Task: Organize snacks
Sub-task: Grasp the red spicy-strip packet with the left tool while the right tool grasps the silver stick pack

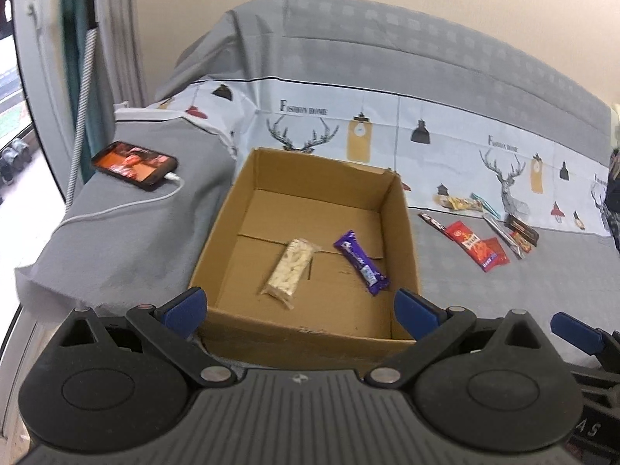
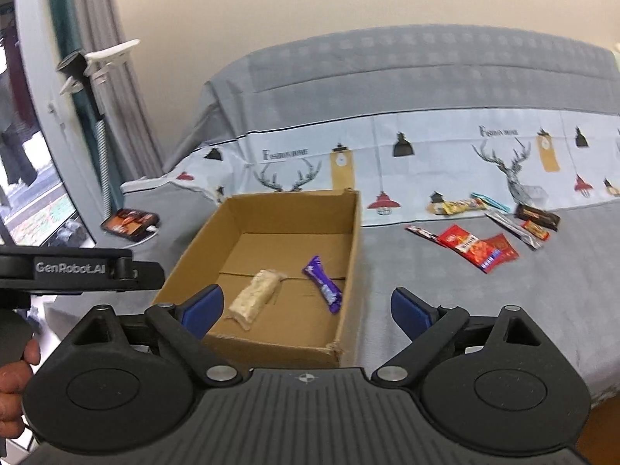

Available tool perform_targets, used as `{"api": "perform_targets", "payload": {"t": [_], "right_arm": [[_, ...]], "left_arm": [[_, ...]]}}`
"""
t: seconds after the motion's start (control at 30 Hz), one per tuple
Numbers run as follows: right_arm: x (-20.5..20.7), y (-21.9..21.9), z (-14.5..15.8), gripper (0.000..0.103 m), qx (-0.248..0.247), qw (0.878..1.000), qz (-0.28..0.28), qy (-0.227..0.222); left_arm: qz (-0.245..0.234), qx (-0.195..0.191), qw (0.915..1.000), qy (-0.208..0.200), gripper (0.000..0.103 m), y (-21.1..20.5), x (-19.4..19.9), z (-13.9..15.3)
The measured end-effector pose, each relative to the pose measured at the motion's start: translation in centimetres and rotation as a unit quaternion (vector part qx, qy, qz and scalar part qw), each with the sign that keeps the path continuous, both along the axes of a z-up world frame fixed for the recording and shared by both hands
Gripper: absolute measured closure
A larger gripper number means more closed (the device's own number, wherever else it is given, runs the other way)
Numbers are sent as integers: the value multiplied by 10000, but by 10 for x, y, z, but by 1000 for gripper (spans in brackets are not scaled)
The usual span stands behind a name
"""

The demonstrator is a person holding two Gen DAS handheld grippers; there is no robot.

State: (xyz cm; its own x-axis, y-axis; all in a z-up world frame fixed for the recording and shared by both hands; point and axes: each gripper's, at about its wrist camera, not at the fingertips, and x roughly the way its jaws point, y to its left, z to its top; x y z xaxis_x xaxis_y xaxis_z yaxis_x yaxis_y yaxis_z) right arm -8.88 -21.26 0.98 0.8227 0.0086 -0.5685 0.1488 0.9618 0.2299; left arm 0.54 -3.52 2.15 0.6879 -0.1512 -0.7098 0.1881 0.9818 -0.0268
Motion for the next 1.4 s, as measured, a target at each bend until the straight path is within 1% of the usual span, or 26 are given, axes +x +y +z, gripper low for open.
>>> {"api": "perform_targets", "payload": {"t": [0.1, 0.2, 0.27, 0.37, 0.43, 0.5, 0.57, 0.63, 0.7, 0.77, 0.83, 0.87, 0.93, 0.97, 1.0, 1.03, 1.1, 1.13, 1.2, 1.23, 1.3, 1.33, 1.37, 1.4], "right_arm": [[1, -21, -7, 3, 27, 9997, -247, 61], [4, -50, -14, 3, 43, 9984, -558, 128], [4, -74, -18, 3, -11, 9968, -789, 140], [6, -119, -24, 3, -115, 9928, -1180, 171], [9, -149, -30, 3, -184, 9892, -1439, 219], [14, -184, -40, 3, -152, 9853, -1669, 322], [22, -217, -52, 3, -48, 9819, -1848, 425], [35, -250, -68, 3, 122, 9792, -1945, 562], [56, -281, -89, 2, 238, 9773, -1936, 829], [78, -309, -112, 2, 364, 9743, -1958, 1054], [102, -339, -137, 3, 537, 9704, -1987, 1263], [115, -356, -151, 3, 628, 9681, -2028, 1331], [142, -382, -171, 3, 795, 9622, -2152, 1467], [154, -395, -179, 3, 863, 9609, -2171, 1484], [165, -407, -186, 3, 855, 9618, -2188, 1405], [174, -413, -189, 3, 752, 9642, -2190, 1292], [194, -421, -193, 3, 388, 9746, -1911, 1098], [206, -424, -195, 3, 194, 9806, -1652, 1041], [231, -424, -203, 3, -163, 9884, -1079, 1060], [242, -424, -207, 3, -294, 9900, -834, 1100], [263, -419, -215, 6, -491, 9925, -382, 1050], [273, -417, -219, 7, -521, 9933, -160, 1023], [281, -415, -222, 10, -515, 9938, 22, 984], [290, -413, -224, 11, -515, 9940, 134, 952]], "left_arm": [[-106, 107, 9999, -2, 0, -18, 10, 1], [-250, 320, 9992, 37, 0, -47, 24, -4], [-386, 360, 9982, 289, 0, -71, 40, -11], [-545, 305, 9958, 673, 0, -111, 65, -22], [-664, 332, 9938, 830, 0, -142, 83, -31], [-747, 374, 9915, 993, 0, -176, 105, -44], [-779, 335, 9894, 1180, 0, -208, 128, -59], [-849, 84, 9867, 1382, 0, -241, 156, -80], [-826, -17, 9806, 1775, 0, -275, 188, -107], [-826, -193, 9721, 2185, 0, -311, 217, -136], [-771, -219, 9652, 2489, 0, -346, 238, -165], [-751, -188, 9635, 2564, 0, -361, 246, -176], [-567, -89, 9621, 2667, 0, -387, 262, -201], [-496, -106, 9612, 2710, 0, -398, 271, -212], [-461, -90, 9601, 2756, 0, -407, 278, -223], [-425, -10, 9594, 2789, 0, -417, 286, -233], [-300, 130, 9592, 2808, 0, -431, 299, -252], [-235, 179, 9572, 2878, 0, -433, 305, -260], [-177, 160, 9504, 3102, 0, -432, 312, -274], [-229, 149, 9512, 3072, 0, -430, 312, -277], [-368, 185, 9556, 2917, 0, -427, 308, -275], [-478, 222, 9554, 2907, 1, -426, 307, -276], [-407, 322, 9572, 2847, 0, -421, 307, -276], [-417, 303, 9574, 2840, 0, -416, 308, -277]]}}
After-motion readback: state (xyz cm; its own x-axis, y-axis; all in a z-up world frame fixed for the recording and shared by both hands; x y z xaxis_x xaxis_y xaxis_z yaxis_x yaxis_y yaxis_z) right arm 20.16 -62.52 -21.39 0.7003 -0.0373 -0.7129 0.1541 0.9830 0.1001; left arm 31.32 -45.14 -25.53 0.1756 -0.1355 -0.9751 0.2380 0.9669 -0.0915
